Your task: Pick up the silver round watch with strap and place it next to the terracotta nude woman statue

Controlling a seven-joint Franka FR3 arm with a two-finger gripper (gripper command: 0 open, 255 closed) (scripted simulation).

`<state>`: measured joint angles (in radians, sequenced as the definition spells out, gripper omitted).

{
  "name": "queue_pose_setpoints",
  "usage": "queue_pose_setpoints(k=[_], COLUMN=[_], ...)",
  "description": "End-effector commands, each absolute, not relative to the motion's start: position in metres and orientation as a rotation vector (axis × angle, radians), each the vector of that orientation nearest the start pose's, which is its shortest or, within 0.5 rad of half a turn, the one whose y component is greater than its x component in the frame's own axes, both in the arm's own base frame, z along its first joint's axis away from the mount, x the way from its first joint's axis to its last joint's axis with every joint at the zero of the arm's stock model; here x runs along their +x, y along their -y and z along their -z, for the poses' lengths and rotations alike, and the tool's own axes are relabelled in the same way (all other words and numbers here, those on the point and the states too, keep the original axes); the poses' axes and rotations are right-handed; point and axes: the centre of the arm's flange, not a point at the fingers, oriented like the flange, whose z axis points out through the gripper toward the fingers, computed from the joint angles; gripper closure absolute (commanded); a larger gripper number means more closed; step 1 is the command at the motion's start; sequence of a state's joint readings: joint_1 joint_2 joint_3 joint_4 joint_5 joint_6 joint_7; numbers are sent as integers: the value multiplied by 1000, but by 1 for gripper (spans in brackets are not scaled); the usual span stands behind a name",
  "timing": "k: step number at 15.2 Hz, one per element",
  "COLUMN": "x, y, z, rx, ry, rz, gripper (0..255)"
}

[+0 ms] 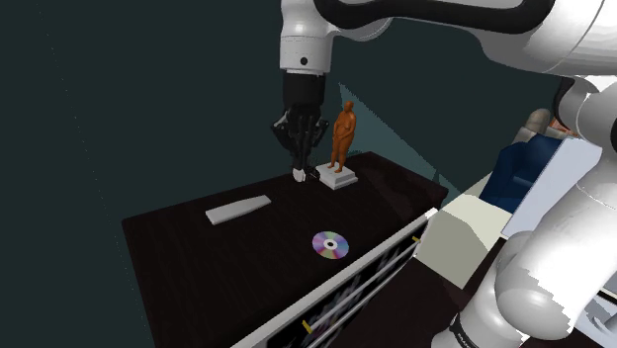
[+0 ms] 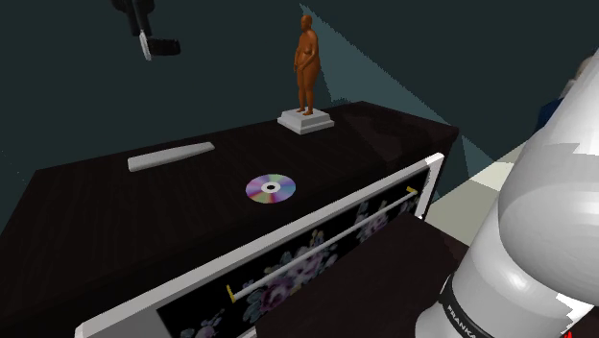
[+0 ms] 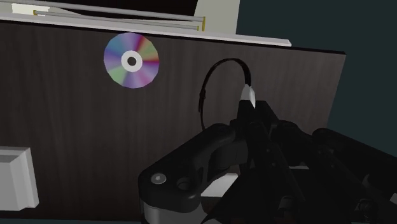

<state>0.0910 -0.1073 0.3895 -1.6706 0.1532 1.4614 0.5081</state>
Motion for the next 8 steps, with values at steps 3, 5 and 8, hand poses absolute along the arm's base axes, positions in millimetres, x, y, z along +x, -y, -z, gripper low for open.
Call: queue_pose_setpoints(k=[3, 5, 8], x=[438, 438, 438], y=[-262, -262, -262], z=[-643, -653, -669], rx=[-3086, -3086, -3086], ry=[-36, -36, -36], rz=[-232, -232, -232], gripper=[255, 255, 255])
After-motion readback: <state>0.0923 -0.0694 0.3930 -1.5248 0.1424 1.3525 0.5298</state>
